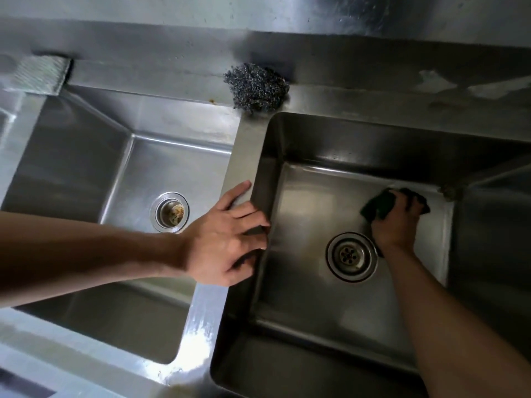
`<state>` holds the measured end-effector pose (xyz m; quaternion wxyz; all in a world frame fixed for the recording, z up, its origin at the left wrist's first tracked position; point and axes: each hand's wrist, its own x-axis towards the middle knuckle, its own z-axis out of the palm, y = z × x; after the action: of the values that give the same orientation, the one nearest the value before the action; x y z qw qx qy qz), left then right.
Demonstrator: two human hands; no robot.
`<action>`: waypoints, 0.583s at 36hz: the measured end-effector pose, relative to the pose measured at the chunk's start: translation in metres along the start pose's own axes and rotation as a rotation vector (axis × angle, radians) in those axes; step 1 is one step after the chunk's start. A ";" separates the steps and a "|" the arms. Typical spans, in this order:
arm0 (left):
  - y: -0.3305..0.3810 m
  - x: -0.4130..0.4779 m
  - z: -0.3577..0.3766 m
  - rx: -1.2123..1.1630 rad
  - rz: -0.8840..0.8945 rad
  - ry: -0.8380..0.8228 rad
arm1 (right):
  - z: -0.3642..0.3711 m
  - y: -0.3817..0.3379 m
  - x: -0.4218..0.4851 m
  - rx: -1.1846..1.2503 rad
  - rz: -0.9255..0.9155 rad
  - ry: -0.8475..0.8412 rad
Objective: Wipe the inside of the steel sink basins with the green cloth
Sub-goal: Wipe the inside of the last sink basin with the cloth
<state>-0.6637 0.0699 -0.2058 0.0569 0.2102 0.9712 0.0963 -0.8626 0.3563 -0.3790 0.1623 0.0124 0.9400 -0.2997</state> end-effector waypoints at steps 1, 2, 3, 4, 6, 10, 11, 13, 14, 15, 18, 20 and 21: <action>0.000 0.000 0.000 -0.008 0.000 -0.002 | 0.004 -0.006 0.003 -0.003 0.017 0.016; 0.000 0.000 0.000 -0.013 -0.002 -0.004 | 0.010 -0.013 0.004 0.002 0.007 0.019; 0.000 0.000 0.000 -0.017 -0.004 -0.007 | 0.019 -0.021 0.004 0.011 -0.015 0.016; 0.000 0.000 -0.001 -0.020 -0.005 -0.010 | 0.029 -0.030 0.002 0.018 -0.041 0.002; 0.000 0.000 -0.001 -0.020 -0.008 -0.006 | 0.049 -0.049 -0.007 0.014 -0.139 -0.069; -0.001 -0.001 0.001 -0.006 0.001 0.007 | 0.085 -0.073 -0.032 -0.036 -0.473 -0.353; -0.001 -0.001 0.001 -0.004 0.002 0.006 | 0.090 -0.072 -0.038 -0.080 -0.570 -0.410; -0.001 -0.001 0.001 -0.002 0.004 0.003 | 0.093 -0.066 -0.045 -0.162 -0.684 -0.454; -0.001 -0.001 0.001 -0.001 0.005 0.004 | 0.090 -0.063 -0.046 -0.177 -0.678 -0.433; -0.001 -0.001 0.001 -0.001 0.006 0.006 | 0.087 -0.060 -0.044 -0.177 -0.637 -0.386; -0.001 -0.001 0.001 -0.006 0.004 0.017 | 0.077 -0.061 -0.035 -0.089 -0.386 -0.209; -0.001 -0.001 0.000 -0.016 0.004 0.016 | 0.075 -0.069 -0.028 0.015 -0.221 -0.130; -0.001 -0.001 0.000 -0.020 0.007 0.014 | 0.076 -0.073 -0.027 0.045 -0.172 -0.108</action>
<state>-0.6630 0.0685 -0.2060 0.0521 0.2123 0.9699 0.1076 -0.8231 0.2553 -0.3878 0.1860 -0.0807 0.9205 -0.3339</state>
